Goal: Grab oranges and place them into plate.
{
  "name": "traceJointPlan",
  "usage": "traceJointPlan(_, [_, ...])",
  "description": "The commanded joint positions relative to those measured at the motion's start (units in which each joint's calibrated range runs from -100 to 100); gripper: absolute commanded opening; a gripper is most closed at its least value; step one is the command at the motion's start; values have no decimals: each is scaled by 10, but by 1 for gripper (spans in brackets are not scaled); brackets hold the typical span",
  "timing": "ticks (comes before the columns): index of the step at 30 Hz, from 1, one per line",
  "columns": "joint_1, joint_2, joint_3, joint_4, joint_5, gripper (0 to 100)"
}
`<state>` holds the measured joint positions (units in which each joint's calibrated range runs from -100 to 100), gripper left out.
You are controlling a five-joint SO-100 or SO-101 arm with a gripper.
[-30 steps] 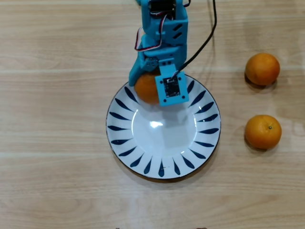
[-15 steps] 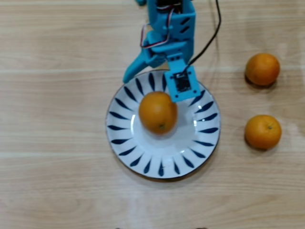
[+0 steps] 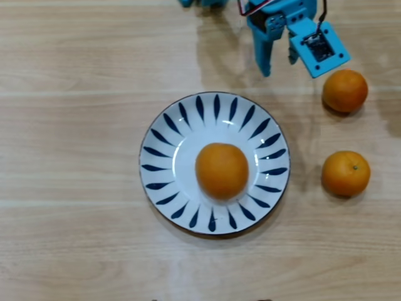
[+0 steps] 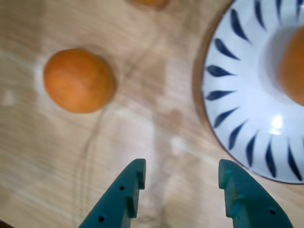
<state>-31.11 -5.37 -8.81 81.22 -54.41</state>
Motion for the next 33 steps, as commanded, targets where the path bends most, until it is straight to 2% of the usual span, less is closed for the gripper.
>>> traceJointPlan(1, [-82, -21, -4, 3, -40, 18])
traceJointPlan(5, [-149, 2, 5, 3, -94, 17])
traceJointPlan(10, [-198, 42, 1, -12, -133, 17])
traceJointPlan(15, [-202, 86, -38, -33, -133, 20])
traceJointPlan(21, [-205, 143, -111, -33, -132, 44])
traceJointPlan(33, [-206, 327, -277, -35, -154, 43])
